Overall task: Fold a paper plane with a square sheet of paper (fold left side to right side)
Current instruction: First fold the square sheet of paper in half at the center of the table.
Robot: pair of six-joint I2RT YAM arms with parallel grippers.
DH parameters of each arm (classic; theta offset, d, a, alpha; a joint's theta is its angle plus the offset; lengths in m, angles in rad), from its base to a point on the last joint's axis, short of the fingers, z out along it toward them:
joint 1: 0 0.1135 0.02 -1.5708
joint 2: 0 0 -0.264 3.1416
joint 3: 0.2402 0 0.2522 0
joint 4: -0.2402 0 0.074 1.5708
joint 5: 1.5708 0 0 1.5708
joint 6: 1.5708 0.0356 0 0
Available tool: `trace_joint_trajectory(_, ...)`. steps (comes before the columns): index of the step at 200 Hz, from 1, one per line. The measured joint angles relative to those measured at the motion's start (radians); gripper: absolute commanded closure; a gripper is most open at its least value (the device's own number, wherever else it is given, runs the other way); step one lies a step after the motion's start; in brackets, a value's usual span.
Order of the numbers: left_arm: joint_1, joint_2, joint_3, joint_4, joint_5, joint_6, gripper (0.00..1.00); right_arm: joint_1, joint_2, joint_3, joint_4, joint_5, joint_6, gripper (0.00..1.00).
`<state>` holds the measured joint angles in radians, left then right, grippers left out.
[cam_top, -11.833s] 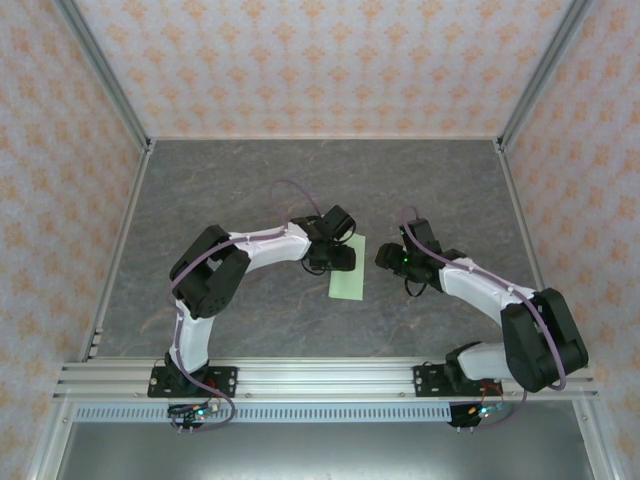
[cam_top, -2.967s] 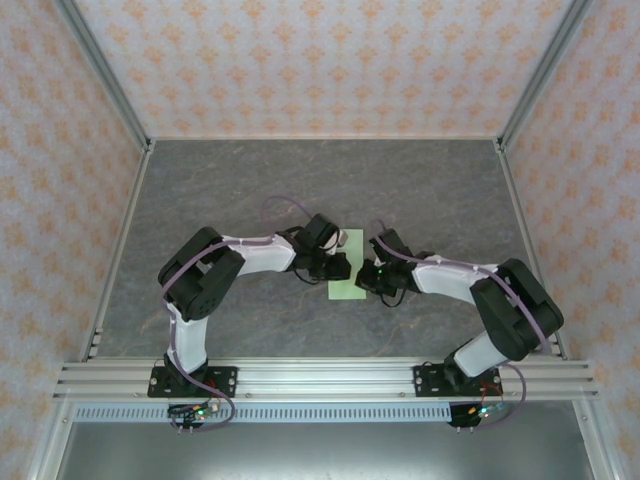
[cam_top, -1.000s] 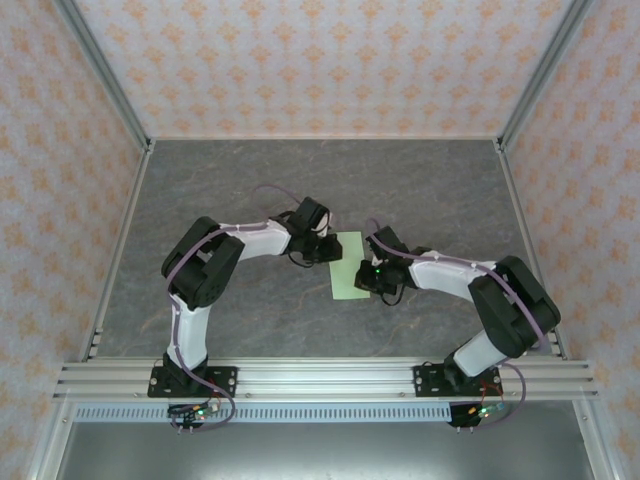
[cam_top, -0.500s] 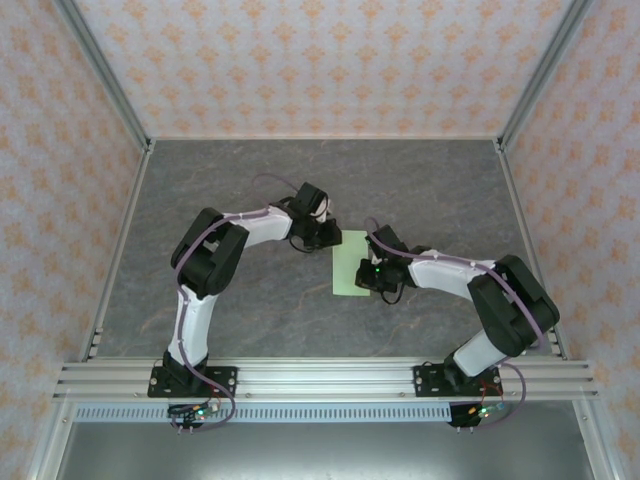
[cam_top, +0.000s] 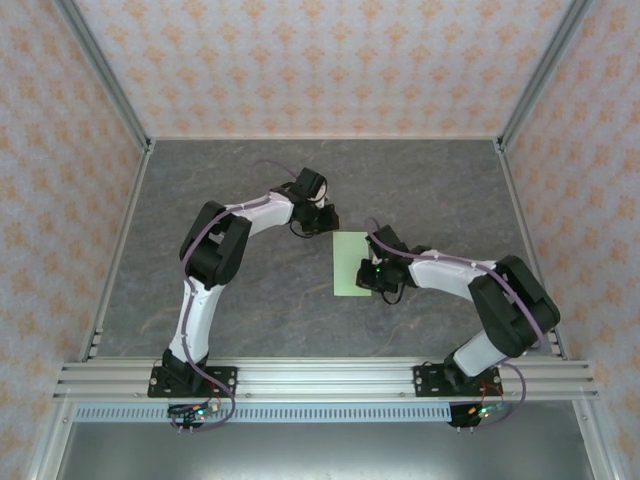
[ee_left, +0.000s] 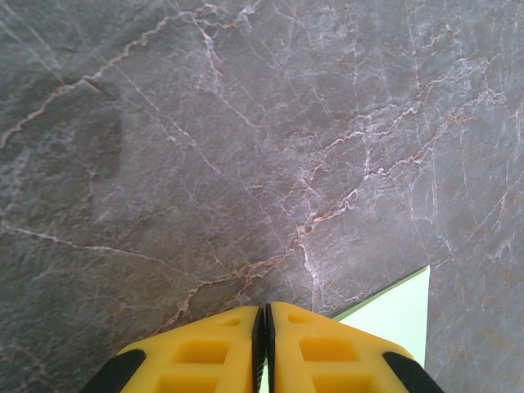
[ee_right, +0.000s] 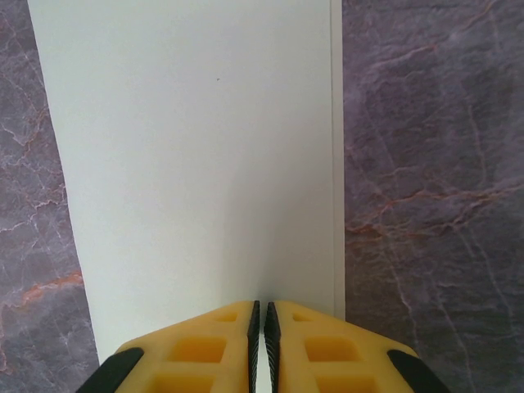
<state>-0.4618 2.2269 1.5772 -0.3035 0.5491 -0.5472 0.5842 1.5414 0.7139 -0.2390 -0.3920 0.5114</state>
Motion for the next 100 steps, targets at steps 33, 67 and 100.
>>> trace_joint_trajectory(33, 0.014, -0.077, -0.069, 0.000, -0.055, 0.031, 0.80, 0.000, -0.035, -0.025, 0.003, -0.001, 0.007, 0.82)
trace_joint_trajectory(67, 0.043, -0.283, -0.235, 0.048, -0.059, 0.029, 0.80, 0.000, -0.063, -0.034, -0.005, 0.000, 0.011, 0.81)
trace_joint_trajectory(100, -0.021, -0.413, -0.374, 0.141, -0.019, -0.008, 0.81, 0.000, -0.064, -0.034, -0.011, 0.000, 0.011, 0.81)
